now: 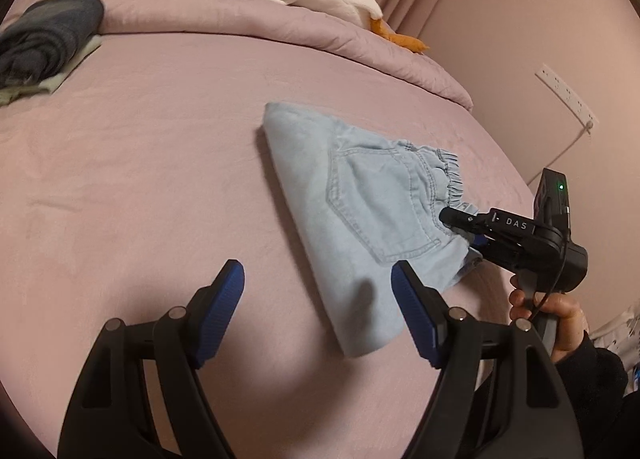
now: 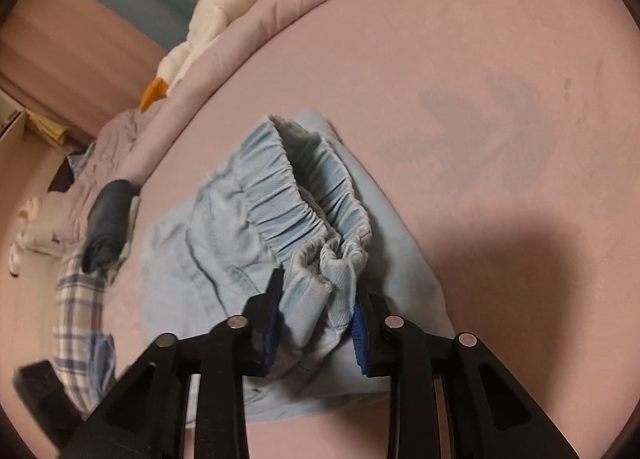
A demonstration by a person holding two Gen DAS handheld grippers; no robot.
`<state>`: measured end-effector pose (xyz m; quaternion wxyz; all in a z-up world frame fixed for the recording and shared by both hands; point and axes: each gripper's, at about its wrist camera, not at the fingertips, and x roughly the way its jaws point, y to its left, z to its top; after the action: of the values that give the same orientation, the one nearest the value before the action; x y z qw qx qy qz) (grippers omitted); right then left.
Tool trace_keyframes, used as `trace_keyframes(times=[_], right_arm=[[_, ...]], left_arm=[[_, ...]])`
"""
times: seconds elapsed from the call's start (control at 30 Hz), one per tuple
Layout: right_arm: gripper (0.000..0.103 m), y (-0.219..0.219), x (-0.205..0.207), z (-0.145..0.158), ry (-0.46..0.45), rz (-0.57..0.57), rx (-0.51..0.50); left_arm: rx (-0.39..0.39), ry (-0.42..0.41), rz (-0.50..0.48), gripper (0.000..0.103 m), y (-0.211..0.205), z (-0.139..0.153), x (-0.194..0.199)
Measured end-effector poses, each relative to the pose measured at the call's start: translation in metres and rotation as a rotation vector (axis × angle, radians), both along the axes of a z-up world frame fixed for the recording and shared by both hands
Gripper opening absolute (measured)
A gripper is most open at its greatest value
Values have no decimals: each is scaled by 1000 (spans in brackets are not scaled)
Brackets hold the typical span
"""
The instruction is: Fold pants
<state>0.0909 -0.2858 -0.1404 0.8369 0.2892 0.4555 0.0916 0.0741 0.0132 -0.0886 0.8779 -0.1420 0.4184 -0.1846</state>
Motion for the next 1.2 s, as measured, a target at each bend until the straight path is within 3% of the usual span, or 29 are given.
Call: trace_keyframes(times=[0.13,0.27,0.37,0.47,0.53,0.57,0.6,0.63,0.7,0.8,0.9,1.0,1.1,1.2], right_arm=[[33,-2,0,2,-19,23,12],[56,-24,-12,19,-21,-21,38],[58,-22,-26,45,-102,-52,-104],[58,-3,-38,62,-195,18,-197],[58,20,-44,68,-247,106,-251],[58,32,-46,69,-265,145,-268],[55,48,-48,69,-286,200,-286],[51,60,-49,68,-297,246,-295],[37,86,-50,66,-311,334,-312],[22,126,-53,63,-346,481,-320],[14,161,-55,60,-380,603,-375],[13,182,-51,40,-343,678,-462],[12,178,-49,19,-299,697,-499],[12,166,-48,17,-293,681,-464]], left_arm=[[25,-17,-1,76,0,7,13],[22,-31,12,76,8,12,27],[21,-28,22,75,10,14,40],[28,-27,29,73,10,15,56],[27,-31,16,68,8,18,68],[27,-30,9,59,6,18,73],[26,-23,-3,47,4,18,82],[26,-18,-15,42,2,18,90],[36,-20,-32,22,-1,18,101],[52,-20,-82,7,-6,15,122],[109,6,-120,8,-11,0,142],[157,65,-161,7,-17,-27,162],[166,15,-176,6,-23,-34,167],[146,28,-167,7,-22,-42,180]])
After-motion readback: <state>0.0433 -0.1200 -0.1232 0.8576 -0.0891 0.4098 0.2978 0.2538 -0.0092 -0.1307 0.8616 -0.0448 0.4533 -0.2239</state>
